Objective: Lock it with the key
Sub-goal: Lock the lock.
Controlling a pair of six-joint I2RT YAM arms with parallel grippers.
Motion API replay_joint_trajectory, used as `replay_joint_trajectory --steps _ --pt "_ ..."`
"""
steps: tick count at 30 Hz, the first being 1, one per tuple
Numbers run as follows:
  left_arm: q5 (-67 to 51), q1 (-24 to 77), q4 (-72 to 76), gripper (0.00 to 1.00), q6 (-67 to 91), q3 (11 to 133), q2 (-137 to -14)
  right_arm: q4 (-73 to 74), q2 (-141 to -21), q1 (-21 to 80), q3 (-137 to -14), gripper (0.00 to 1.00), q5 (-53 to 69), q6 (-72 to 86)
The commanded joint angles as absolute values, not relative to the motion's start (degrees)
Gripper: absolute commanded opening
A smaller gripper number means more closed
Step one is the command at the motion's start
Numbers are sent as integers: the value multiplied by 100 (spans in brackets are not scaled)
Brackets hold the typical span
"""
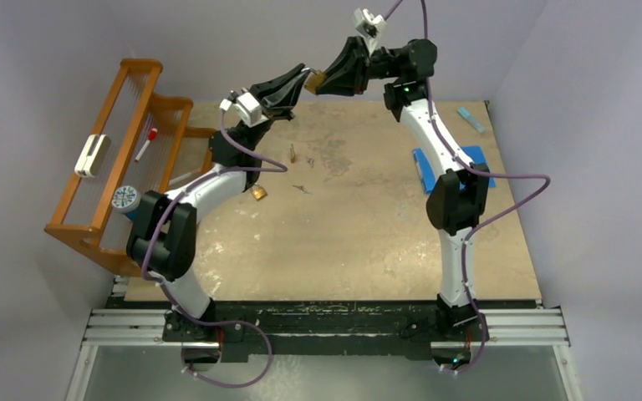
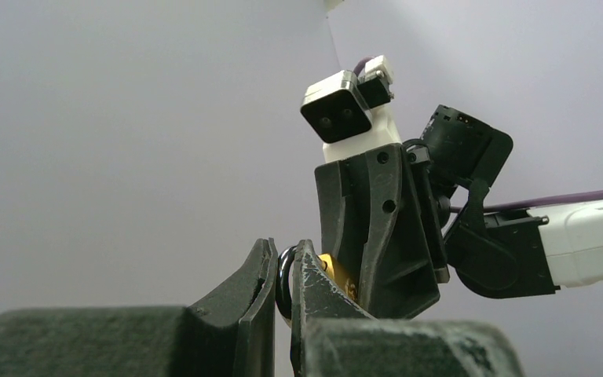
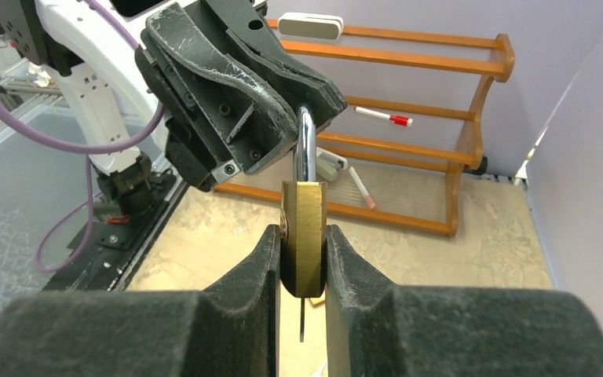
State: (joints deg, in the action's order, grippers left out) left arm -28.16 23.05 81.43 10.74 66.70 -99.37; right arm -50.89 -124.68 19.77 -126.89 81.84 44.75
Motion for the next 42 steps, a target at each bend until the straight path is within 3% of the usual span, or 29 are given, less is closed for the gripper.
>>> replay_joint_trajectory --steps 1,6,10,18,22,28,33,42 --pt "-3650 2940 4300 0 924 6348 -11325 -6049 -11543 3058 -13636 0 7260 4298" --pt "-3823 2987 4578 0 1189 6444 -11626 -5992 -11553 3054 -13774 0 7270 4292" --pt "-3678 2968 4387 0 955 6313 -11195 -6125 -11363 3046 -13436 0 7490 4367" --pt "-3984 2380 4264 0 1083 6048 -9907 -7102 -10238 2699 -10896 0 7330 4490" --pt "-4409 2215 3769 0 943 6195 -9415 -7624 -10018 2686 -10204 0 7246 4747" --pt "-4708 2197 1992 0 37 6737 -9118 -8720 -10462 2689 -10370 0 7299 5828" --pt "-4634 2197 1649 0 -294 6670 -8748 -9329 -10822 2690 -10657 0 7326 6583" --pt "-4675 2197 1689 0 -270 6635 -8509 -9170 -10627 2689 -10182 0 7393 6351"
